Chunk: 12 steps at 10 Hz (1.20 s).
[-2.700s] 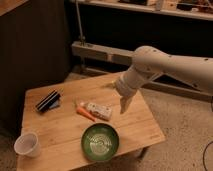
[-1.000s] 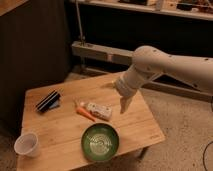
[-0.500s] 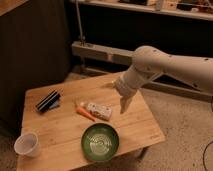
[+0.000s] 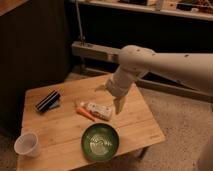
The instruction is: Drag the pepper across the table
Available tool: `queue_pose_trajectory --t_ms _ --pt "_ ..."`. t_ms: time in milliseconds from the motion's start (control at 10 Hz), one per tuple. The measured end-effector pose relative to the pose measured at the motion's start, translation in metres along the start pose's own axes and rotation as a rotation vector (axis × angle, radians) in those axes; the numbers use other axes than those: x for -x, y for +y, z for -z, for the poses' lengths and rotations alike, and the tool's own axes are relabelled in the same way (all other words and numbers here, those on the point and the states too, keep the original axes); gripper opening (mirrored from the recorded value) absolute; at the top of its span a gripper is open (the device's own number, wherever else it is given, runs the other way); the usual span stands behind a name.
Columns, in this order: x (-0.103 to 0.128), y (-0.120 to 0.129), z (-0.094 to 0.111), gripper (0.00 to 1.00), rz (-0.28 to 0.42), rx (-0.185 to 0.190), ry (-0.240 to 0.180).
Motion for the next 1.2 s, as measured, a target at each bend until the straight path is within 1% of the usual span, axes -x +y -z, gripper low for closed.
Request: queue_pose_trajectory --t_ms 100,200,300,400,500,600,700,800,900,1000,1100,1200 --pt "0.016 -0.015 -0.016 0.8 0.028 0.055 0.006" --pt "0.03 -0.023 -0.029 0.8 0.051 0.097 0.003" --pt "0.039 -0.024 -0.042 0.8 0.072 0.138 0.002" --pt "0.05 -0.024 -0.061 0.8 0.091 0.188 -0.008" --pt "0.054 -0.022 -0.075 0.8 0.093 0.215 -0.019" --pt "0.053 -0.02 -0.085 0.8 0.063 0.222 -0.033" --pt "0.048 -0.018 -0.091 0.8 0.022 0.213 -0.049" --pt "0.035 -0.016 -0.098 0.8 -0.048 0.163 -0.098" --pt "0.025 -0.012 -0.102 0.8 -0.101 0.118 -0.142" --pt "0.015 -0.011 -0.104 0.8 -0.154 0.065 -0.174" --pt "0.004 -0.011 -0.105 0.8 -0.205 0.014 -0.186" --pt "0.005 -0.016 -0.106 0.8 -0.206 0.003 -0.187"
